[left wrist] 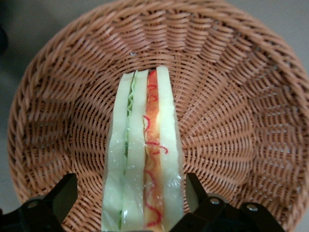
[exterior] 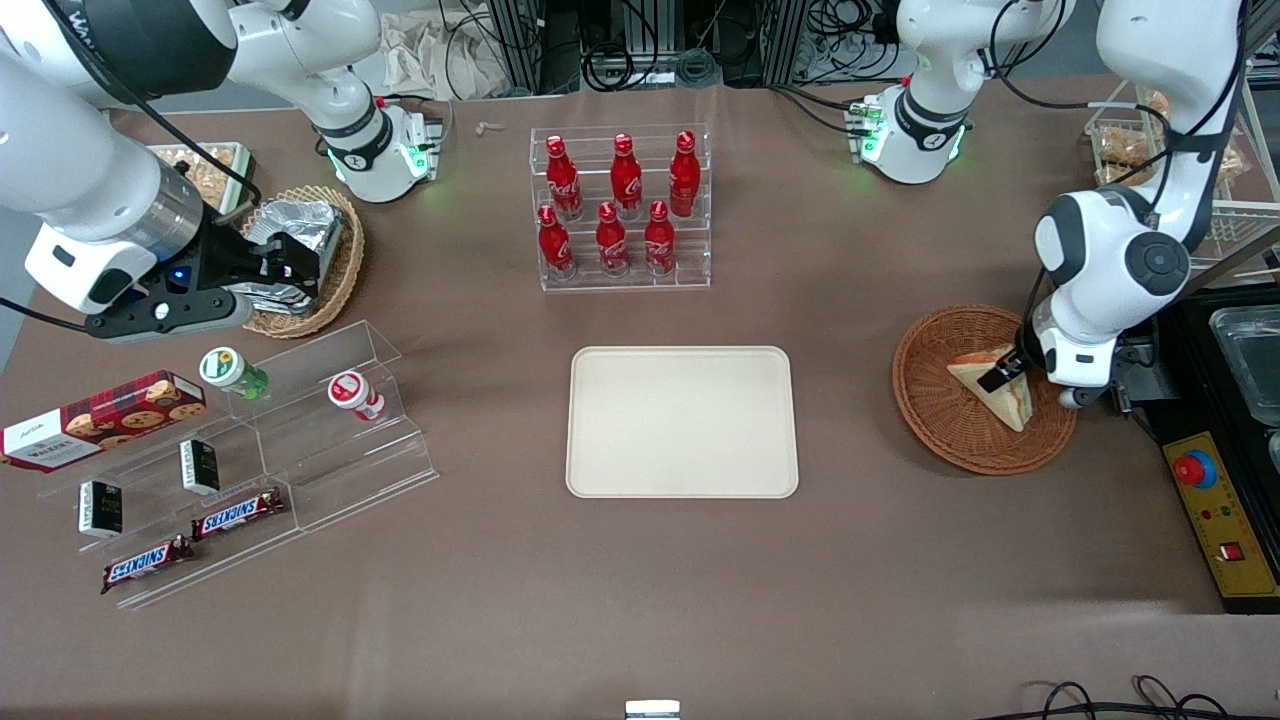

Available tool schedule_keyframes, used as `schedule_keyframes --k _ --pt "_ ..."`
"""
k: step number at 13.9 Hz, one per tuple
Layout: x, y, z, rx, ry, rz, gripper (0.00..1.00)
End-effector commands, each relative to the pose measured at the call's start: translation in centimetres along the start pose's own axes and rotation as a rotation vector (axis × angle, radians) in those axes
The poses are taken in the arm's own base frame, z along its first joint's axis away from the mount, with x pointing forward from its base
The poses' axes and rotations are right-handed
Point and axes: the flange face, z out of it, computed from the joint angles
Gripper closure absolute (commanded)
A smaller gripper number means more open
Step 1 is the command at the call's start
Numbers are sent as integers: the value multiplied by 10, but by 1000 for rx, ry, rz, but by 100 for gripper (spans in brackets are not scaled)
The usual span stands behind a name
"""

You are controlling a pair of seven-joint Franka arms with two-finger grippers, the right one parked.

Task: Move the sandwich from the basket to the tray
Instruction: 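Lower the open left gripper onto the sandwich wedge in the basket, then close the left gripper on the sandwich and lift it from the basket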

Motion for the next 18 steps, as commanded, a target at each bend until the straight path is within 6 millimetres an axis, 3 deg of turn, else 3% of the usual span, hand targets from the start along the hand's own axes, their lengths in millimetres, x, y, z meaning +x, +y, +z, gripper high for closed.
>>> schedule_keyframes --k 1,2,3,5,7,11,13,15,18 --pt "-3 -2 3 -16 22 -29 19" --pt "-3 0 1 -19 26 -42 78" --pt "-3 1 1 -22 29 -62 100" --pt "-4 10 -5 -38 48 -118 100" --pt "-14 31 -13 -50 58 -125 100" --pt "-9 45 -69 -49 95 -59 100" --pt "4 53 -111 30 56 9 100" --pt "19 63 -170 96 -12 82 100" --pt "25 78 -252 113 -38 207 100"
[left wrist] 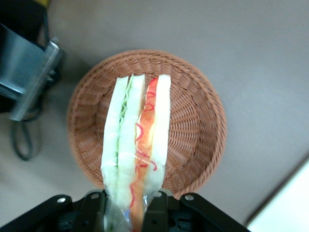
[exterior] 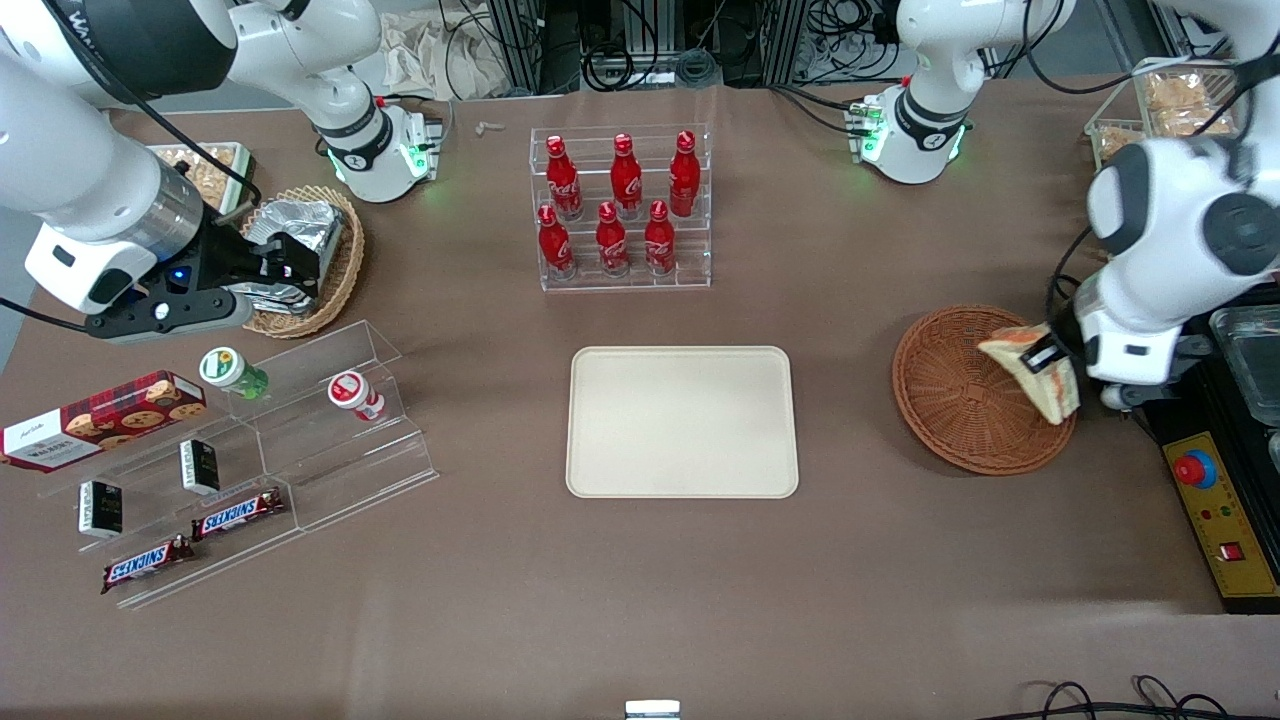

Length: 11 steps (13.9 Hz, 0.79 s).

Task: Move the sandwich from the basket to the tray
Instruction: 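Close the left gripper on the sandwich and lift it from the basket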

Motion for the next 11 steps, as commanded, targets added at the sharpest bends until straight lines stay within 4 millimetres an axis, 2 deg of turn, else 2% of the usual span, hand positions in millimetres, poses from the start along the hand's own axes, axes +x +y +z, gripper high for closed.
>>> schedule_keyframes --k 1,2,3,5,6,9,11 --pt "9 4 -72 11 -14 110 100" --pt "7 2 -98 12 -29 122 100" --pt "3 1 -114 18 -44 134 100" --pt "-18 23 -136 18 -51 189 100" --pt "-25 33 -138 22 -55 212 100" --pt "-68 86 -141 27 -47 294 100" --pt "-85 109 -139 -42 -87 341 100"
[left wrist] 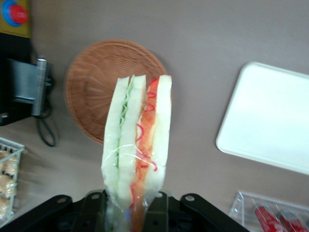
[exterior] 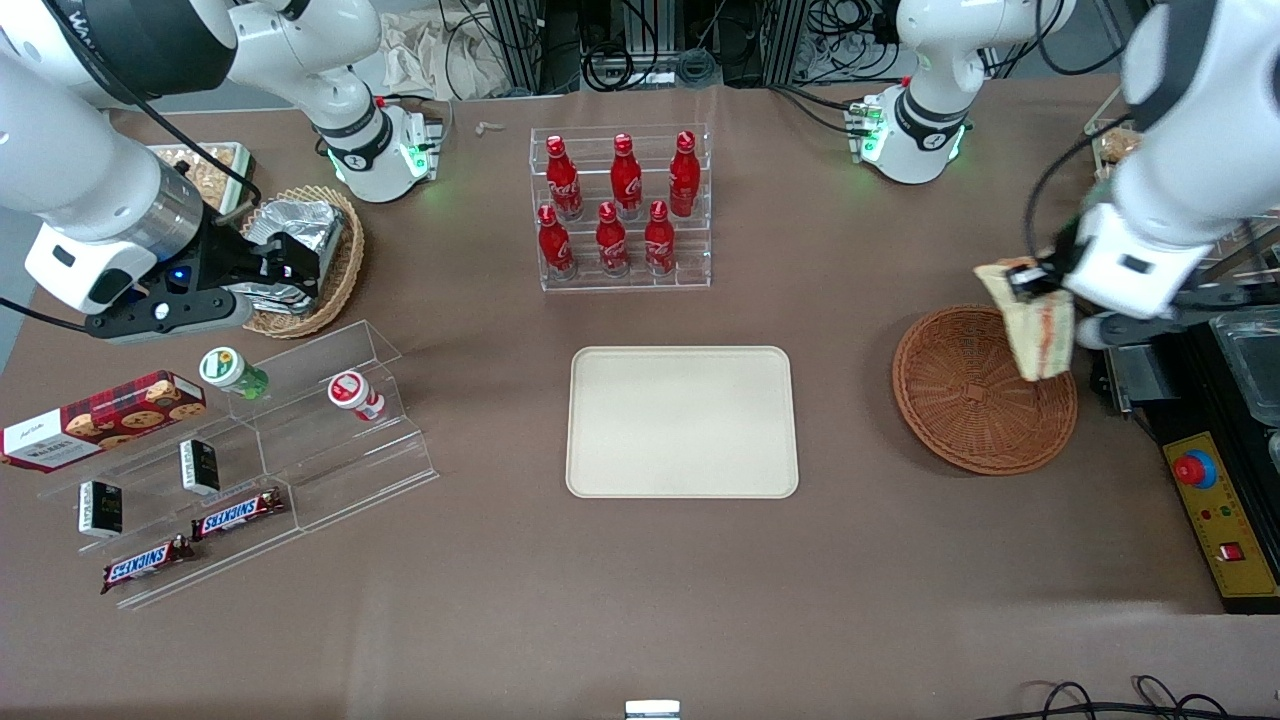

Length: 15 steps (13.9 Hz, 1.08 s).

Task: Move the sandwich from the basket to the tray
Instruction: 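Carry the sandwich with the left gripper over the cream tray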

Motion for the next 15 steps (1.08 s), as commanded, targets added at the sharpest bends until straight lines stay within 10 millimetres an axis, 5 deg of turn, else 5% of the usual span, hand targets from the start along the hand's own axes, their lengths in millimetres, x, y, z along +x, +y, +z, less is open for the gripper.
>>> schedule_keyframes --k 1,3,7,10,15 --pt "-4 30 2 -99 -55 46 100" --pt "-15 72 12 -122 -44 125 100" --pt "-29 143 68 -167 3 222 100" --pt "-28 167 123 -186 58 264 100" --pt "4 187 214 -139 65 324 100"
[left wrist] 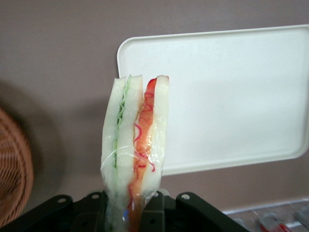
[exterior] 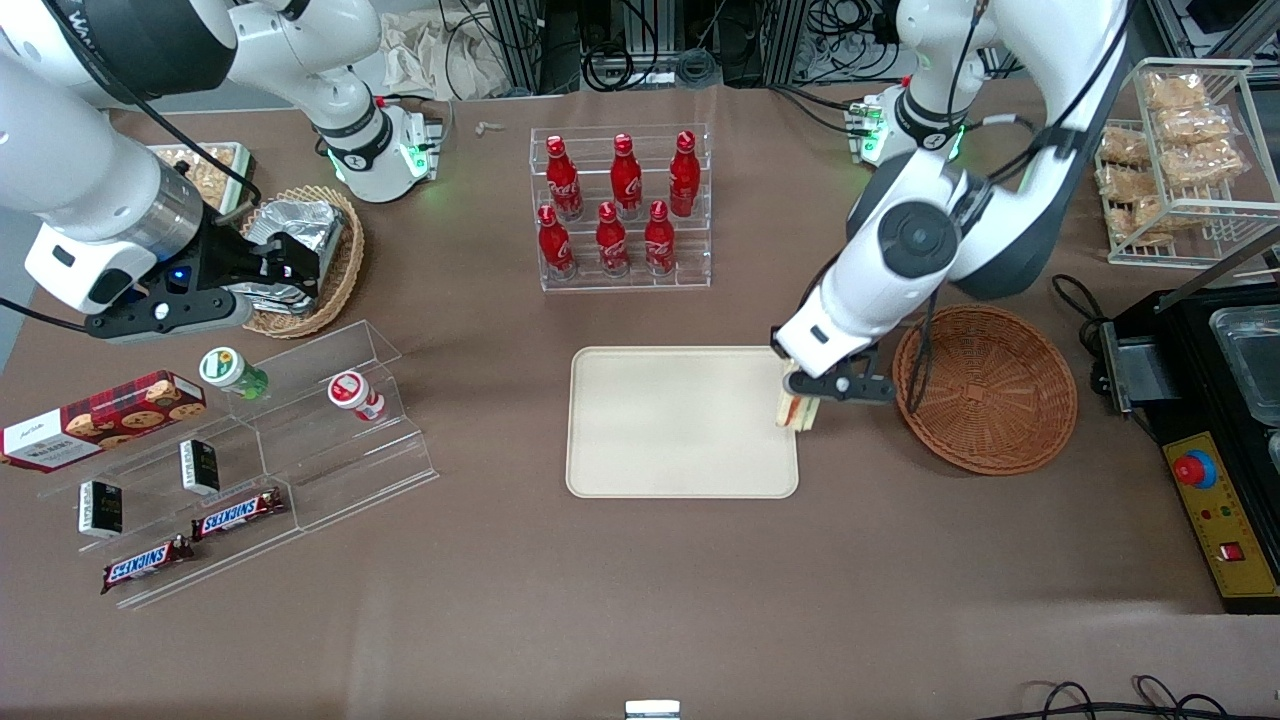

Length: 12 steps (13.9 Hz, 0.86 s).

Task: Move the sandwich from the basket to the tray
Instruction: 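Carry the sandwich with the left gripper over the cream tray, then lower the sandwich onto the tray and open the left gripper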

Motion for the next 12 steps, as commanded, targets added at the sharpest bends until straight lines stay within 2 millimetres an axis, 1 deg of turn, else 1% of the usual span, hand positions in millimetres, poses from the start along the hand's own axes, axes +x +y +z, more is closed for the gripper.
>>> schedule_keyframes --k 1,2,3,6,7,8,12 --pt "14 6 36 4 7 7 100" --pt "7 28 49 18 8 32 100" --pt "6 36 61 33 11 28 100" --pt "16 37 105 60 47 -27 100" --pt "16 37 114 76 61 -43 100" --pt "17 37 121 87 62 -56 100" --pt "21 36 126 80 60 -60 100"
